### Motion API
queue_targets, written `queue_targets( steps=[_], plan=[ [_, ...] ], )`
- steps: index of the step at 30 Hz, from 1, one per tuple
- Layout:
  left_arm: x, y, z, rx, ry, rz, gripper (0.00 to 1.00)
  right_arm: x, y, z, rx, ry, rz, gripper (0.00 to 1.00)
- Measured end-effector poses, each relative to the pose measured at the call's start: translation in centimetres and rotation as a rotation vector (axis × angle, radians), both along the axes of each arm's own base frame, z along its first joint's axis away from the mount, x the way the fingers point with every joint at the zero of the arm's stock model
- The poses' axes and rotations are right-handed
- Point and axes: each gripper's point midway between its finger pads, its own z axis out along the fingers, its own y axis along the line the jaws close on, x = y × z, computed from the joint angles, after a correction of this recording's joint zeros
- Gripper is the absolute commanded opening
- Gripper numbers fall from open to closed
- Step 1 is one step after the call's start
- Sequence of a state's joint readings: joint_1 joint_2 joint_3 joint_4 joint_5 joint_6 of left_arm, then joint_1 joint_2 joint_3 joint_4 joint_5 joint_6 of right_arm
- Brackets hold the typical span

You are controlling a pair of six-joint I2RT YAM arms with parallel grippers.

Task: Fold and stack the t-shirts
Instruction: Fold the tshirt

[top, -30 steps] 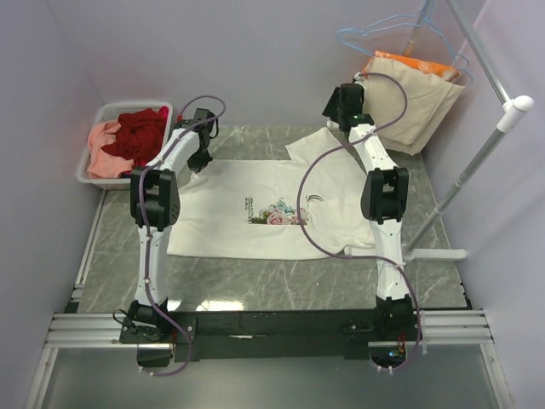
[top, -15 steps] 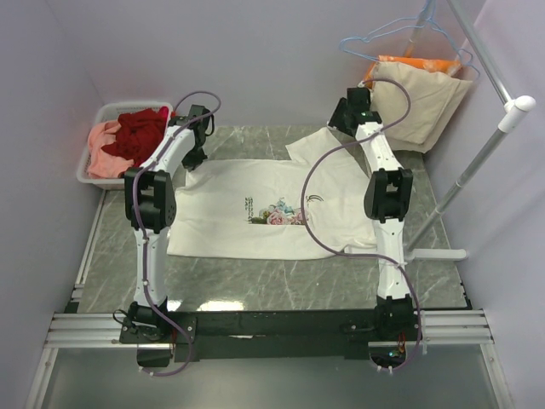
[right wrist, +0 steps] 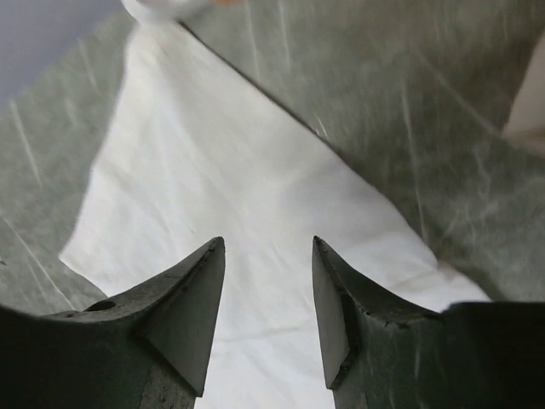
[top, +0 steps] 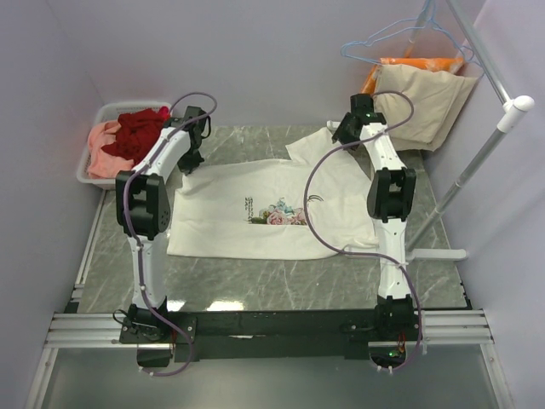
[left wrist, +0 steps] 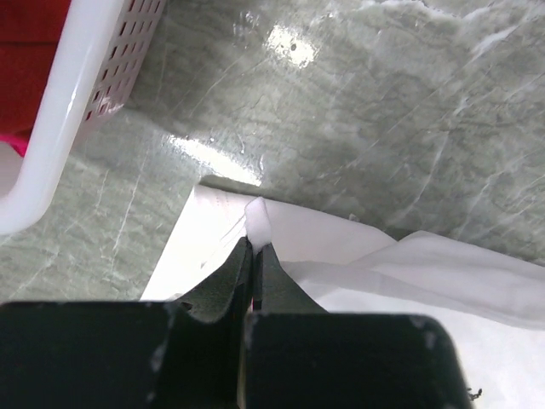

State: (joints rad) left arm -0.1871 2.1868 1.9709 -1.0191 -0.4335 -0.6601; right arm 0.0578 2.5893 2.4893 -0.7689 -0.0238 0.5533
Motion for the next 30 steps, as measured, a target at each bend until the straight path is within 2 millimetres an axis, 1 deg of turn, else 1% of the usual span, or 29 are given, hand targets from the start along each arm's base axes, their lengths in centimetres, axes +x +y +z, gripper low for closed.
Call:
queue_targets(
  steps=[6,11,15,19,25,28,30],
  plan=[
    [-0.9,0.1,-0.1,-0.001,0.011,0.010,0.01,-3.8,0.6,-2.9,-0.013,0.170,0.009,0.50],
    [-2.0,0.3,-0.3,0.001,0.031,0.016,0.01,-7.2,1.0,-4.6,-0.056,0.303,0.026,0.47],
    [-2.6,0.4,0.1,-0.004,0.023,0.030,0.01,-9.2,1.1,-4.9,-0.100,0.363,0.041,0.44],
    [-3.5,0.7,0.3,-0.001,0.025,0.040,0.01,-12.2,0.9,-5.1,-0.144,0.439,0.052,0.43],
    [-6.2,1.2,0.1,0.005,0.050,0.060,0.01,-18.0,0.8,-5.3,-0.191,0.545,0.069,0.42],
    [-7.6,1.6,0.0,0.012,0.066,0.066,0.01,-20.0,0.9,-5.3,-0.208,0.572,0.081,0.41],
    [-8.4,1.8,0.0,0.020,0.067,0.075,0.01,-20.9,1.1,-5.3,-0.221,0.581,0.087,0.41]
  ],
)
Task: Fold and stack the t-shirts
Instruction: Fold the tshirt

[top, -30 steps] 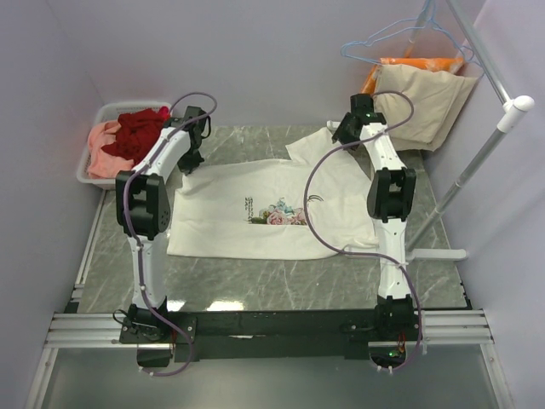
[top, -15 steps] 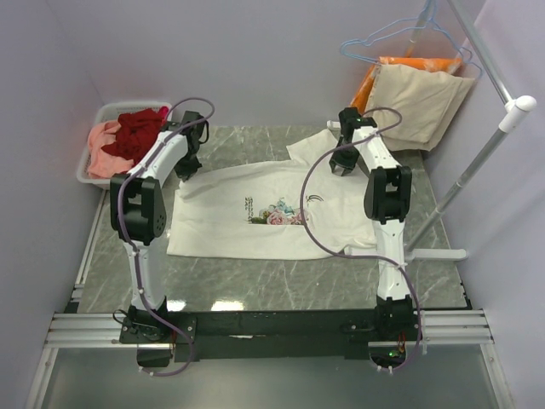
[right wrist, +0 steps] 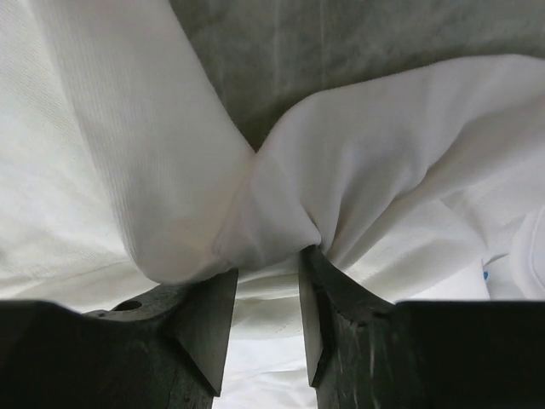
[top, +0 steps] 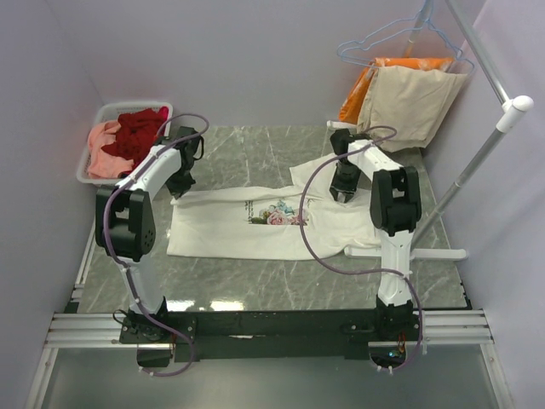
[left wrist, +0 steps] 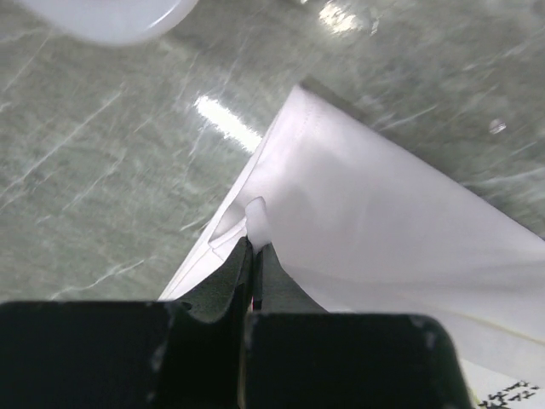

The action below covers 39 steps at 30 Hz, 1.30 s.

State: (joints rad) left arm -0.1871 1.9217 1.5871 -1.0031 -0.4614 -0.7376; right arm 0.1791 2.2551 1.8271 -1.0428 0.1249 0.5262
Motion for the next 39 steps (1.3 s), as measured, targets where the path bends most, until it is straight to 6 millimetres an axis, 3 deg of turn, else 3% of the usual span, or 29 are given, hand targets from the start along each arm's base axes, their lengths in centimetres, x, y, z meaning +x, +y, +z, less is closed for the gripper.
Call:
queue_targets(
  steps=[5,9,12,19,22,25,31,35,39],
  plan=[
    [-1.6,0.4,0.3,0.007,0.004,0.009,0.01,-1.1,0.4,0.2,-0.032,-0.002,0.016,0.41],
    [-1.4,0.4,0.5,0.004,-0.012,0.010,0.01,-0.1,0.4,1.3,-0.057,-0.055,0.014,0.44],
    [-1.2,0.4,0.5,0.002,-0.019,0.009,0.01,2.3,0.5,3.4,-0.062,-0.148,0.006,0.46],
    [-0.6,0.2,0.9,-0.002,-0.039,0.009,0.01,10.7,1.6,11.1,-0.036,-0.464,0.024,0.50],
    [-0.2,0.2,1.3,-0.004,-0.052,0.009,0.01,14.6,2.5,12.5,-0.018,-0.565,0.042,0.52],
    [0.3,0.1,1.7,-0.006,-0.065,0.009,0.01,16.3,2.9,10.3,-0.008,-0.562,0.062,0.53],
    [1.1,-0.1,2.1,-0.009,-0.076,0.009,0.01,14.8,2.5,2.4,-0.003,-0.392,0.076,0.53],
    [1.3,-0.1,1.9,-0.008,-0.069,0.008,0.01,14.7,1.8,1.0,-0.005,-0.355,0.067,0.53],
    [1.5,-0.2,1.4,-0.004,-0.050,0.005,0.01,15.1,0.9,1.0,-0.008,-0.363,0.053,0.54]
  ],
)
